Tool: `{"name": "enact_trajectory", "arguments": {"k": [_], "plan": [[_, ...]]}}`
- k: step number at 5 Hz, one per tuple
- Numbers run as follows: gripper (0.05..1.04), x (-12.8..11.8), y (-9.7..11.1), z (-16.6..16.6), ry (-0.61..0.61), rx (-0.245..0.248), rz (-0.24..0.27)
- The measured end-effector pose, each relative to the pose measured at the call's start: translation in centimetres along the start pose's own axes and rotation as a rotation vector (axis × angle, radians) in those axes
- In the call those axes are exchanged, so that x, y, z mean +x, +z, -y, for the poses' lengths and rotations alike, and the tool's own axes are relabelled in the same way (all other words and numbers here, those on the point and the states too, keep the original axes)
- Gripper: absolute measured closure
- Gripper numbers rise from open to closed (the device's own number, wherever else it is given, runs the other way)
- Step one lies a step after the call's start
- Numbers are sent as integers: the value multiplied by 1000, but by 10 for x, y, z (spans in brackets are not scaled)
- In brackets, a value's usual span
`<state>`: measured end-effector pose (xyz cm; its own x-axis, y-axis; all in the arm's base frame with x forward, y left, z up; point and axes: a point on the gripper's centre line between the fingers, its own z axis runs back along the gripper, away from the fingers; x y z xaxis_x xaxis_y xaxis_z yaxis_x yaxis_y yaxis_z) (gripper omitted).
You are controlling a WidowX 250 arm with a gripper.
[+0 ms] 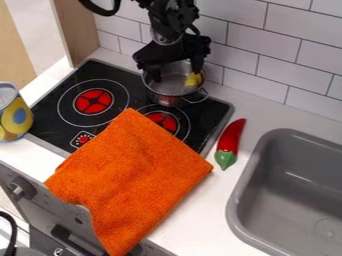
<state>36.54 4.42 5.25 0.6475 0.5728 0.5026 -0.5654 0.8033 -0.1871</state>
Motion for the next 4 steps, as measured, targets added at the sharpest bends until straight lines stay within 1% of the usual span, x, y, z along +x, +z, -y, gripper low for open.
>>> {"name": "enact_trajectory", "arguments": {"k": [1, 2, 3, 4], "plan": [[84, -7, -5, 0, 1, 14, -25], [84, -6, -6, 6, 4, 13, -46], [84, -9, -8, 8, 7, 12, -57], [84, -6, -7, 11, 24, 0, -56]]}}
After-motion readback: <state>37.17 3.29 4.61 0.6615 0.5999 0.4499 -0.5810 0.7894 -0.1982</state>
